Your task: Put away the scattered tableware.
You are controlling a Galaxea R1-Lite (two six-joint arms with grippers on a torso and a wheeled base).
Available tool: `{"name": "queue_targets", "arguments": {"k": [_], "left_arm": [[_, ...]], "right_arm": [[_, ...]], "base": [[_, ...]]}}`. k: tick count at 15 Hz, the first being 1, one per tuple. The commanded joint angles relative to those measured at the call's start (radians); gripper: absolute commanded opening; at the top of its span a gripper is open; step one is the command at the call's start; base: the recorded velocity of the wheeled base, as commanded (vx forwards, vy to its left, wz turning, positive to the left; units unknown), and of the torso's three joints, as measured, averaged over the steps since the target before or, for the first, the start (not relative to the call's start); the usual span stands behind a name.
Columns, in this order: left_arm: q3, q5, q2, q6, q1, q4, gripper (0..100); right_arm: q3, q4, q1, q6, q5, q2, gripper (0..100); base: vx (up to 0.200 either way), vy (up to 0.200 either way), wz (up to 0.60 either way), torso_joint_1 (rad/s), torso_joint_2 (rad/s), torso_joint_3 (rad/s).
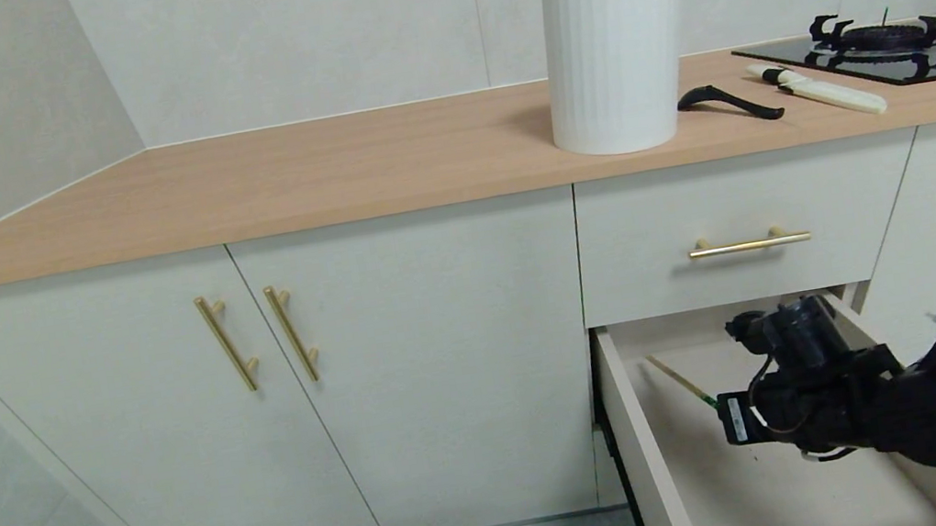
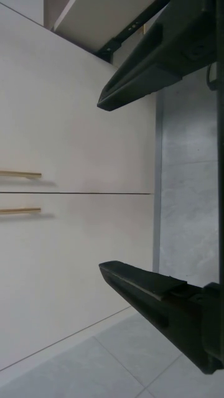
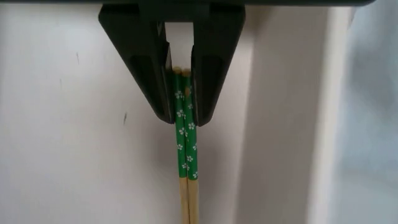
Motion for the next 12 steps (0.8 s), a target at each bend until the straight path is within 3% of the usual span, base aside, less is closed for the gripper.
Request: {"name": "queue_targets", "arguments": {"k": [1, 12], "left_arm": [[0.000, 0.001, 0.001, -0.001, 0.000, -0.001, 100], [0.000, 0.001, 0.001, 0.001, 0.000, -0.001, 100]], "right_arm": [[0.002, -0.005, 0.003, 0.000, -0.004, 0.110, 0], [-0.004, -0.032, 0.037, -0.008, -0.058, 0.234, 0]], "base": [[0.000, 0.000, 0.00, 0.000, 0.00, 0.000], [0.000, 0.000, 0.00, 0.000, 0.00, 0.000]]}}
